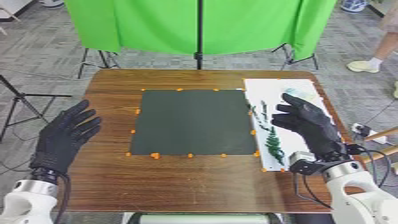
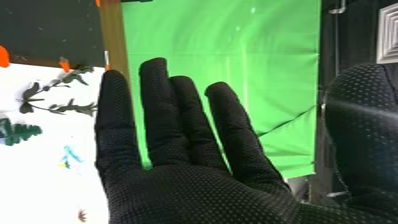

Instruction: Arrange flowers

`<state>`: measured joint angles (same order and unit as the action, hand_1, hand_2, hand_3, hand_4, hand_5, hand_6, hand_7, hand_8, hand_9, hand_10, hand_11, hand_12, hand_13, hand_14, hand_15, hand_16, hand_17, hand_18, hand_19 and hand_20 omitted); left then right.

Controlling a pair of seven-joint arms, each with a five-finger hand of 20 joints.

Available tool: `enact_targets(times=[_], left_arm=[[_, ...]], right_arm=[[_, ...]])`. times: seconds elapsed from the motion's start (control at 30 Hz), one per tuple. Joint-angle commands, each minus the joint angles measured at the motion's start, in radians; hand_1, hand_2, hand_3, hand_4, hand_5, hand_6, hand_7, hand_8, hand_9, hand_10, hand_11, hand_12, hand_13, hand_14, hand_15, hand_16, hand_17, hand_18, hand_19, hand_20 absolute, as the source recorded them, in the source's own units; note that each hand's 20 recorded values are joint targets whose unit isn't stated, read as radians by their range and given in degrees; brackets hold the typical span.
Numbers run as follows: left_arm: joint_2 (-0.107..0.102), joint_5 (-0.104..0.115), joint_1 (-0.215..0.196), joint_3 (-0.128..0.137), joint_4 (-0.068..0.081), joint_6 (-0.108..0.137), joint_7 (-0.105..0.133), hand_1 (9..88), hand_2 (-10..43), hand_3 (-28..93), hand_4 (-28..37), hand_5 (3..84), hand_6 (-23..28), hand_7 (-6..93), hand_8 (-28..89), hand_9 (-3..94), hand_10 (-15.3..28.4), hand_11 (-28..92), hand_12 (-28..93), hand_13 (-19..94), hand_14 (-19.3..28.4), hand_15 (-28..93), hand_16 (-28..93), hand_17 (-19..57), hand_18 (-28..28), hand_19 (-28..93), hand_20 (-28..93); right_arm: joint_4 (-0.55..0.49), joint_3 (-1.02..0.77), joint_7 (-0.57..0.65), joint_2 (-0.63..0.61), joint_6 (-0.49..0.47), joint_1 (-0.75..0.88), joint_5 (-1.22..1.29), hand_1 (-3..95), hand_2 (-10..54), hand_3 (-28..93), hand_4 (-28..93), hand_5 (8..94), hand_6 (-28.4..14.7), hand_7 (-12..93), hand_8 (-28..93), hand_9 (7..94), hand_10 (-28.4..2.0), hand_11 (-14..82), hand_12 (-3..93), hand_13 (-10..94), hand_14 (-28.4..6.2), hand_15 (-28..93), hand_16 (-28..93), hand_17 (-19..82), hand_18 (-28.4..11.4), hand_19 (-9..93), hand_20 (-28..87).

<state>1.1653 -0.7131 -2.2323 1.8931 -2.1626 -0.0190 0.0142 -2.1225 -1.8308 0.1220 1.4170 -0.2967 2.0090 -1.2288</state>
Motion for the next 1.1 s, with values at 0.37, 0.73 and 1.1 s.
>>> enact_targets(times=[0.37,0.73,1.1], left_arm=[[0.004,-0.002,-0.032,0.002,-0.009,-0.009,0.003,26.3,-2.8,69,-28.1,32.5,3.4,24.3,-13,26.2,11.7,31,14,21,14.1,49,-4,-8.0,20.8,49,7],[-0.011,0.000,-0.026,0.014,-0.009,-0.007,0.007,26.5,-2.7,69,-28.1,32.6,3.4,24.5,-13,26.6,11.8,32,14,21,14.0,49,-5,-8.0,20.8,49,7],[-0.005,0.005,-0.036,0.006,-0.010,-0.003,0.009,26.4,-2.7,69,-28.0,32.6,3.4,24.4,-13,27.1,11.9,32,14,21,14.0,49,-5,-8.0,20.8,49,7]], right_arm=[[-0.006,-0.005,0.011,0.006,-0.015,0.005,0.004,16.4,-3.8,83,-28,35.1,-5.6,18,-15,37.0,-13.4,19.1,18.2,36,-11.3,41,14,7,-20.8,49,20],[-0.008,-0.020,0.020,0.015,-0.017,0.002,0.012,16.1,-3.4,83,-28,36.9,-5.5,18,-14,39.8,-13.7,20.2,18.4,35,-11.7,38,13,7,-20.8,49,20],[-0.004,-0.015,0.020,0.010,-0.035,0.001,0.002,16.1,-3.6,84,-28,36.9,-5.5,18,-14,40.2,-13.7,20.8,18.4,33,-11.3,38,14,6,-20.8,49,20]])
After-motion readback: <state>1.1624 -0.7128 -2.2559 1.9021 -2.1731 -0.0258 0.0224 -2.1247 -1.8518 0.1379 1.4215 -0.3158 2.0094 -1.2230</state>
